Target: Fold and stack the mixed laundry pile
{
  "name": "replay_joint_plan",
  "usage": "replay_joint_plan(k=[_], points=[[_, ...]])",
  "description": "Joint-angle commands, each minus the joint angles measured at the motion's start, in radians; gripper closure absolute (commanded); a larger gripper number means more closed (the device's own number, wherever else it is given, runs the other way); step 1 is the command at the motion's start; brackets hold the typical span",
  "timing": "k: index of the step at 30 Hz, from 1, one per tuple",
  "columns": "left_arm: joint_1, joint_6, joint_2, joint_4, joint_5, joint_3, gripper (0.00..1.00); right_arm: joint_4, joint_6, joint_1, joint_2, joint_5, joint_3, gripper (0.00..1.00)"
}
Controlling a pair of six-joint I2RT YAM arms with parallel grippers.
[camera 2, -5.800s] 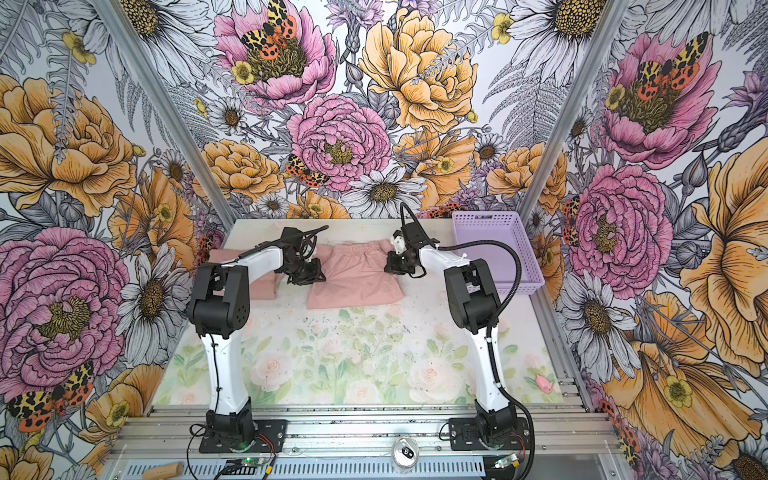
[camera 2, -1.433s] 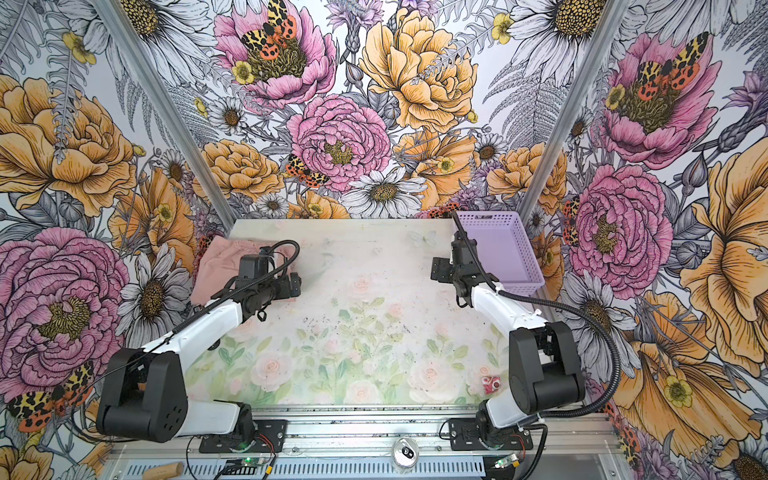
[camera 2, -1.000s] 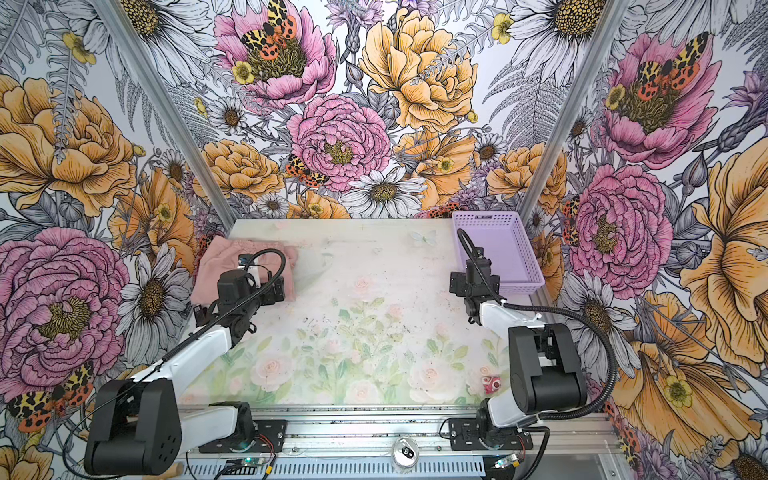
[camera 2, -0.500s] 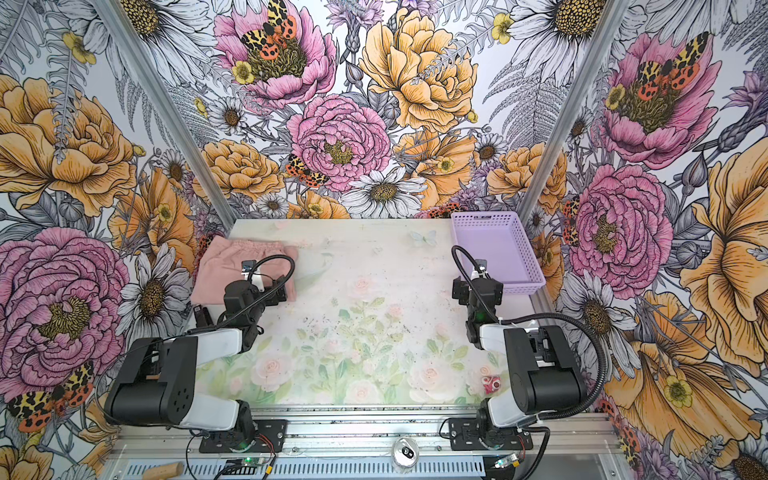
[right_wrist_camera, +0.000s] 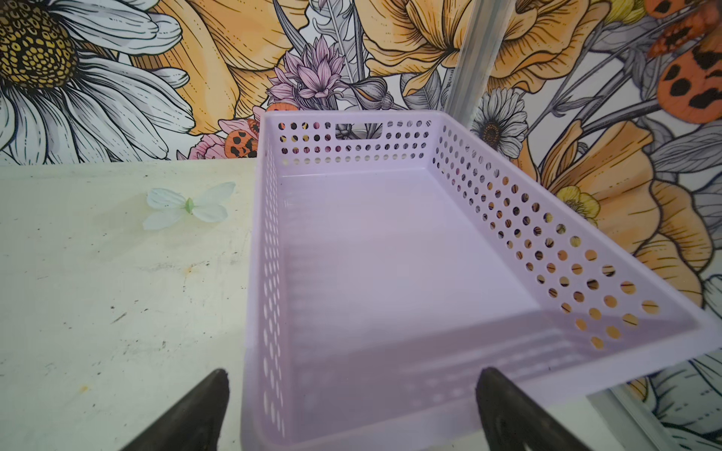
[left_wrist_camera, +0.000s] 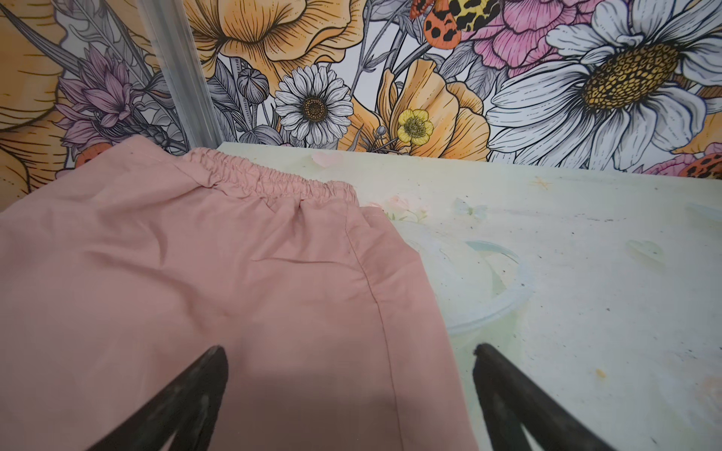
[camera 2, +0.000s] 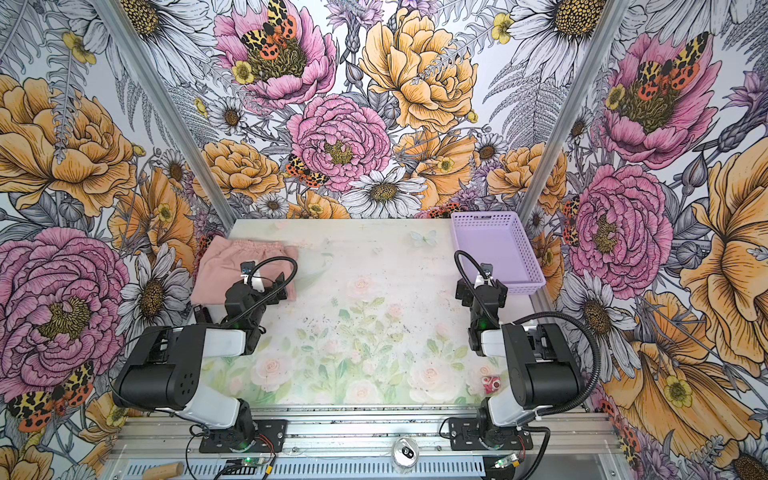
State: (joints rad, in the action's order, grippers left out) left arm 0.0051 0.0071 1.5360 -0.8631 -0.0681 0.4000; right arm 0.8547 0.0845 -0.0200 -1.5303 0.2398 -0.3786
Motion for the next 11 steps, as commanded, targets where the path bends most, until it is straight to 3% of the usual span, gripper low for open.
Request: replay_joint_plan(k=[1, 7, 11], points=[[0.009, -0.007, 0.007, -0.042, -0.016, -0.01, 0.01, 0.041, 0.004, 0.002, -0.005, 0.0, 0.003, 0.0], [0.008, -0.008, 0.007, -0.044, -0.015, -0.01, 0.01, 0.041, 0.004, 0.002, -0.007, -0.001, 0.001, 0.04], [0.01, -0.007, 0.007, -0.044, -0.014, -0.01, 0.01, 0.041, 0.004, 0.002, -0.007, 0.0, 0.003, 0.0]])
